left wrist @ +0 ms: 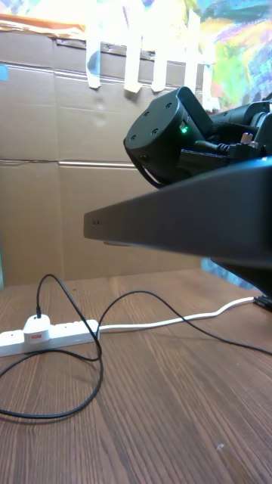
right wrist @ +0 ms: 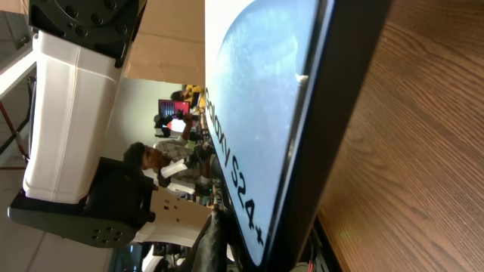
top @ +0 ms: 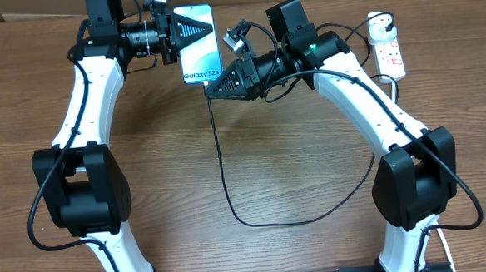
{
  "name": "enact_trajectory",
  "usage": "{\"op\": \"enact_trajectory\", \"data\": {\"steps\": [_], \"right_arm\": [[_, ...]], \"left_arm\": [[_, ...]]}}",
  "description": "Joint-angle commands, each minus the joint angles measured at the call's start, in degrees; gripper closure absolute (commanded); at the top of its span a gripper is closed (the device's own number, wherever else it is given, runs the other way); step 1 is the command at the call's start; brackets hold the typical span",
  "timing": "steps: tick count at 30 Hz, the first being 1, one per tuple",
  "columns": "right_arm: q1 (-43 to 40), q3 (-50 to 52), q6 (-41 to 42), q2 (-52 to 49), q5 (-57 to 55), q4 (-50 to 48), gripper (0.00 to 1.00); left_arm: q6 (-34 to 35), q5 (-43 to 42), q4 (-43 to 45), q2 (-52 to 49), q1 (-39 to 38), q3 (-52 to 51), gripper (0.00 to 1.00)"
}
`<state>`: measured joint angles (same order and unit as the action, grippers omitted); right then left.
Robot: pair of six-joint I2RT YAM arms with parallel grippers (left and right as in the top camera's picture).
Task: Plug charger to phone and switch on socket
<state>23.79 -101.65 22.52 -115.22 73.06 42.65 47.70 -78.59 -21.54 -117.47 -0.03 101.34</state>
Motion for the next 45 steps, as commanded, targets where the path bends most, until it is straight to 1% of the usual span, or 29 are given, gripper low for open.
{"op": "enact_trajectory", "data": {"steps": [1,9,17,24,45], "right_arm": [[0.3,-0.6,0.2,1.3,-2.7,-1.0,0.96],[0.4,-0.6,0.2,1.3,-2.7,-0.8,0.96],[0.4,-0.6,0.2,1.3,-2.2,-1.1,0.96],[0.4,-0.6,0.2,1.3,0.8,-3.2,0.96],[0.4,-0.6,0.2,1.3,4.2,-3.2,0.96]], "left_arm": [[1.7,-5.4,0.2,0.5,-1.9,-0.1,0.96],[3.7,-5.5,2.4,0.5,-1.9,-0.1,0.96],[3.3,-5.3,2.4,0.5,-1.9,-0.1,0.96],[3.1,-5.2,2.4,0.5,-1.9,-0.1,0.96],[3.1,-5.0,3.7,0.5,-1.9,-0.1,0.96]]}}
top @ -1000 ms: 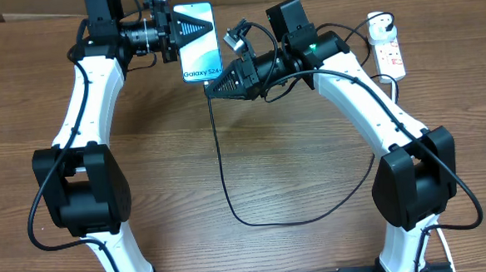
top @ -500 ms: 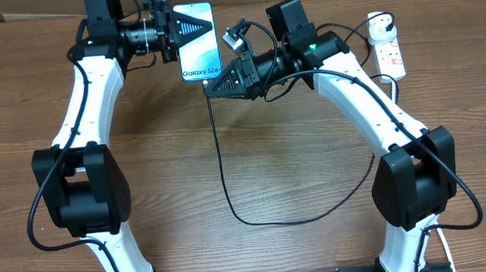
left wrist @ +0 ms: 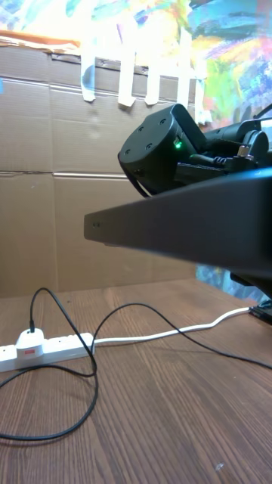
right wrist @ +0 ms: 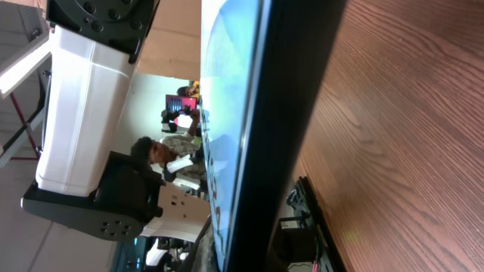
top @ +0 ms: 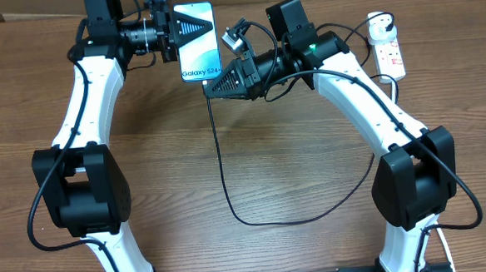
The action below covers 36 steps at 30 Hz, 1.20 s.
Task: Plug charger to phone and switch on socket
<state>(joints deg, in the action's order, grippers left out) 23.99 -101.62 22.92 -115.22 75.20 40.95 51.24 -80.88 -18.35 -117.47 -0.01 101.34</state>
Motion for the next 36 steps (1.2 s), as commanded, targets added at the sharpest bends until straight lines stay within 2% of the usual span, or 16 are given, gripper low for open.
{"op": "enact_trajectory", "data": {"steps": [1,36], "right_arm": [[0.2,-0.7,-0.2,1.3,2.1,-1.5,0.96],[0.9,-0.7,-2.2,1.3,1.4,3.3,0.96]], "left_arm": [[-0.4,-2.7,0.7,0.5,-1.9,-0.1,0.96],[-0.2,-1.6,1.6,0.5,-1.9,-0.1,0.96]]}}
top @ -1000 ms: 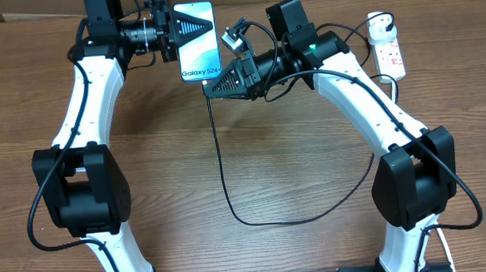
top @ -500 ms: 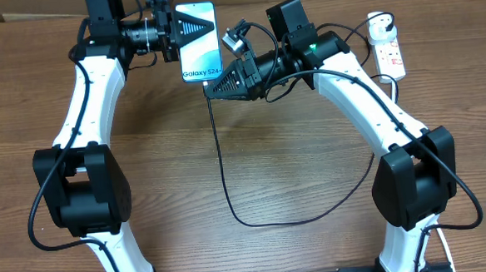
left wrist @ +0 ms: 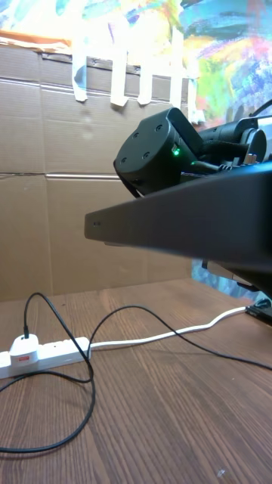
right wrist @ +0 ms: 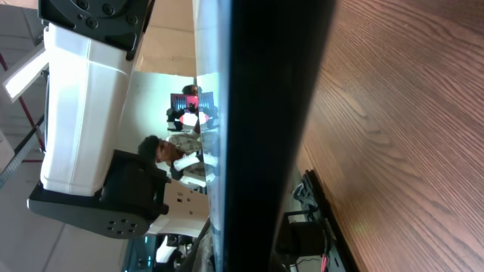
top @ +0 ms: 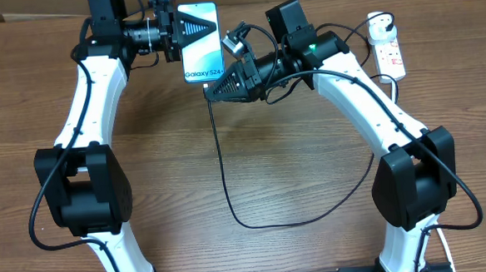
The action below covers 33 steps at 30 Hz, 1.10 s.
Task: Plug charger to phone and switch on socket
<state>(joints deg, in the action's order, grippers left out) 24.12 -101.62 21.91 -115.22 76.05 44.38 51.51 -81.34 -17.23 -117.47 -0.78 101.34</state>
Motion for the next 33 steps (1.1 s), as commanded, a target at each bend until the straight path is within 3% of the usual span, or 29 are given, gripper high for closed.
{"op": "enact_trajectory", "data": {"steps": [1,33], "right_arm": [[0.8,-0.7,-1.2,1.3,0.5,-0.2,0.96],[-1.1,-0.7,-0.7,1.3,3.8,-4.2,0.96]], "left_arm": [[-0.4,-1.1,0.5,0.5,-1.1,-0.1,0.96],[1.9,0.8,0.8,0.5,-1.1,-0.1,0.96]]}}
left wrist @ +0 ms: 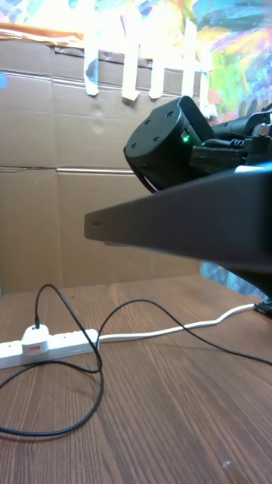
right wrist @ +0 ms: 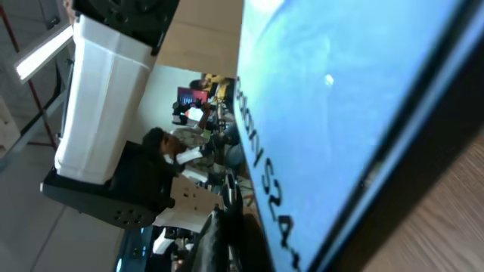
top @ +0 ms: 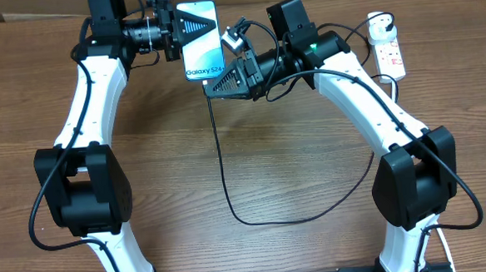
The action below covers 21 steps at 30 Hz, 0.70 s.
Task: Plug charger to phone and switch on socket
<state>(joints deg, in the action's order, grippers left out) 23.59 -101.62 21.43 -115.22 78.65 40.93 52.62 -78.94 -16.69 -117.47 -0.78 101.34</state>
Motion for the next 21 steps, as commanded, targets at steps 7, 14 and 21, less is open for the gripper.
{"op": "enact_trajectory", "data": {"steps": [7,14,21], "right_arm": [[-0.9,-0.7,-0.5,1.3,-0.9,1.1,0.96],[-0.8,-0.7,-0.9,1.3,-2.3,2.3,0.96],[-0.9,-0.7,-0.9,1.3,-2.3,1.9,0.96]], "left_arm": [[2.3,-1.7,0.3,0.5,-1.1,-0.1,0.95],[3.1,-1.9,0.3,0.5,-1.1,-0.1,0.96],[2.7,-1.9,0.3,0.5,-1.1,-0.1,0.96]]}}
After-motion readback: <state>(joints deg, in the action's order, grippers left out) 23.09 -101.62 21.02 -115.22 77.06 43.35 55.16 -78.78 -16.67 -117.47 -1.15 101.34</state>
